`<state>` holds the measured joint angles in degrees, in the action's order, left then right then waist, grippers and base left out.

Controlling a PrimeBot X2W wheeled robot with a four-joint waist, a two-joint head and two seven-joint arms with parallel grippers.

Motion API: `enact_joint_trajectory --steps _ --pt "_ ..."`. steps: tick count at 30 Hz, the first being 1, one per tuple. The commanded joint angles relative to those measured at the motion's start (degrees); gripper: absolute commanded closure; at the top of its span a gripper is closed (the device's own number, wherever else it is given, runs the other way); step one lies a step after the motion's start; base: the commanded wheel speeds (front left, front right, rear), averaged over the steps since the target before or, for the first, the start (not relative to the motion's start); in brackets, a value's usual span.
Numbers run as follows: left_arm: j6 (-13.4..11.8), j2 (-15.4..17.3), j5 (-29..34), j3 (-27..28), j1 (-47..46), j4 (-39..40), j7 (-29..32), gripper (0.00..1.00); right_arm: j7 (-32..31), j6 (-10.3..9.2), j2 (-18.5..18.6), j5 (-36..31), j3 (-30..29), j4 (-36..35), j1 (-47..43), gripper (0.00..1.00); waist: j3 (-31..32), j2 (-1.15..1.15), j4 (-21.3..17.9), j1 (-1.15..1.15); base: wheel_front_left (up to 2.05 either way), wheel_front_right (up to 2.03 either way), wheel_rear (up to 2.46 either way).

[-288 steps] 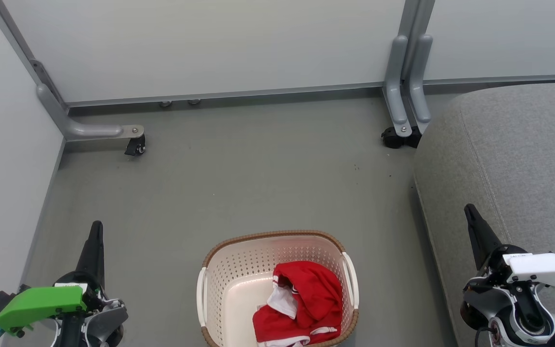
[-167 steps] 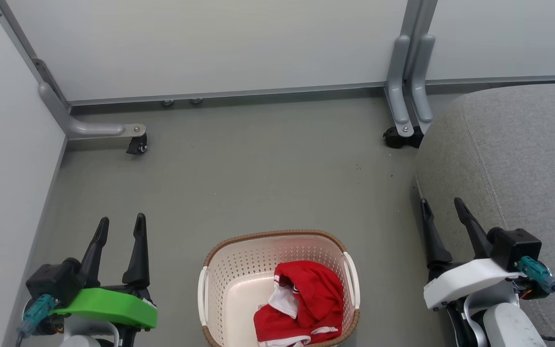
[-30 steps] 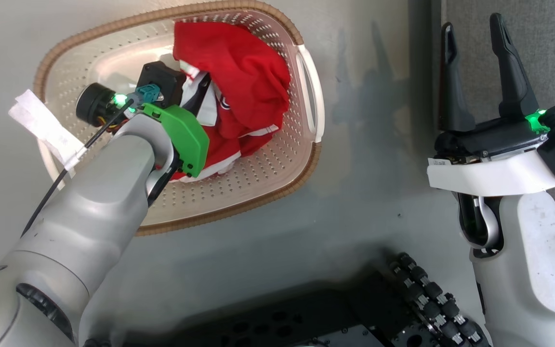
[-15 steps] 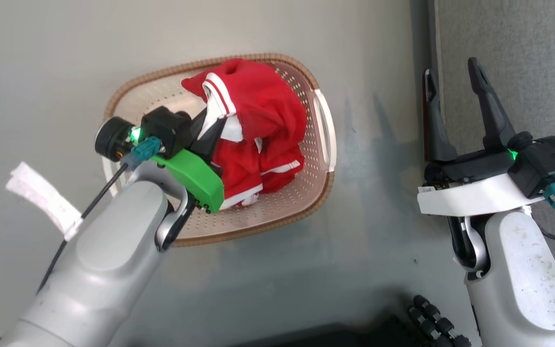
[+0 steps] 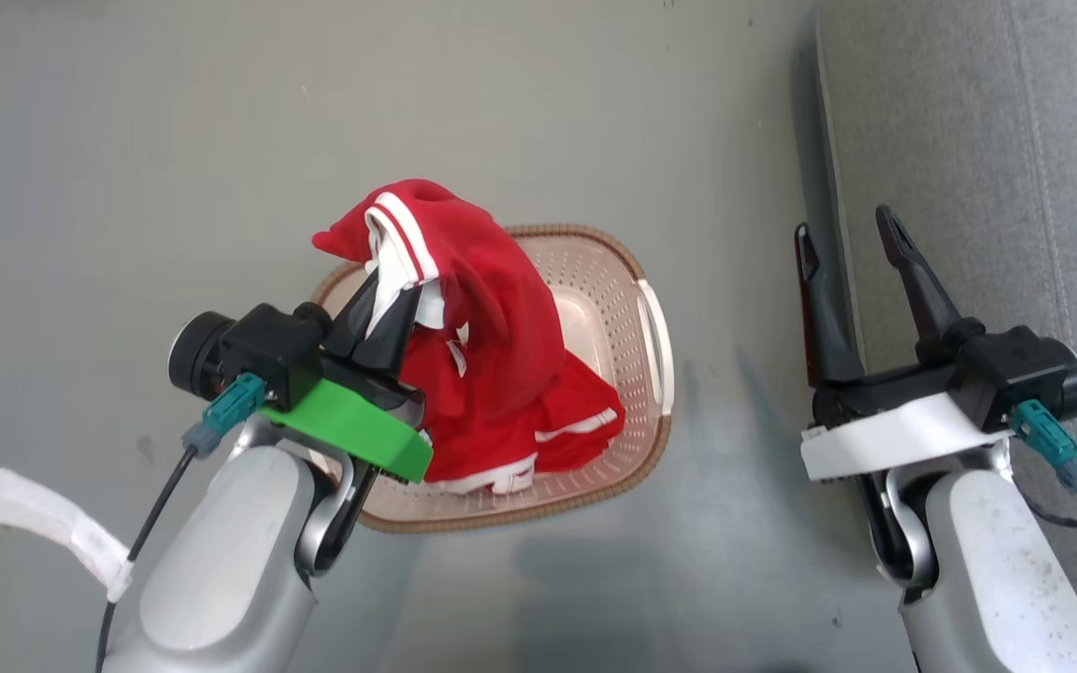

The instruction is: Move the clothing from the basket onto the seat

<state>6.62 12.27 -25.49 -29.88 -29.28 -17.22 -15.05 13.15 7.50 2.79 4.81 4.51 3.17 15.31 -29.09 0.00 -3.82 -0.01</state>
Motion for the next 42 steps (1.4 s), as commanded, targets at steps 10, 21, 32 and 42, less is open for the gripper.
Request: enact_joint_trajectory --steps 10,21,32,42 --pt "0.86 -0.78 2.71 5.09 7.32 9.0 -0.17 1.0 -1.8 -0.01 0.16 1.19 0.65 0.63 -5.97 0.0 14.96 0.0 3.1 0.01 0.0 0.0 0.0" --pt "0.99 -0.43 0.25 5.27 10.86 14.32 -0.17 1.0 -4.16 -0.01 0.16 2.37 1.2 -0.26 -10.95 0.0 23.59 0.0 3.06 0.01 0.0 0.0 0.0" --pt "0.97 0.35 -0.01 4.57 16.47 16.77 -0.17 1.0 -6.27 -0.01 0.16 3.45 2.07 -2.67 -16.24 0.0 29.23 0.0 2.37 0.01 0.0 0.0 0.0" --pt "0.02 0.57 0.26 3.75 18.72 18.29 0.08 1.0 -7.05 -0.01 0.15 4.18 2.6 -3.97 -18.1 0.0 30.21 0.0 2.21 0.01 0.0 0.0 0.0"
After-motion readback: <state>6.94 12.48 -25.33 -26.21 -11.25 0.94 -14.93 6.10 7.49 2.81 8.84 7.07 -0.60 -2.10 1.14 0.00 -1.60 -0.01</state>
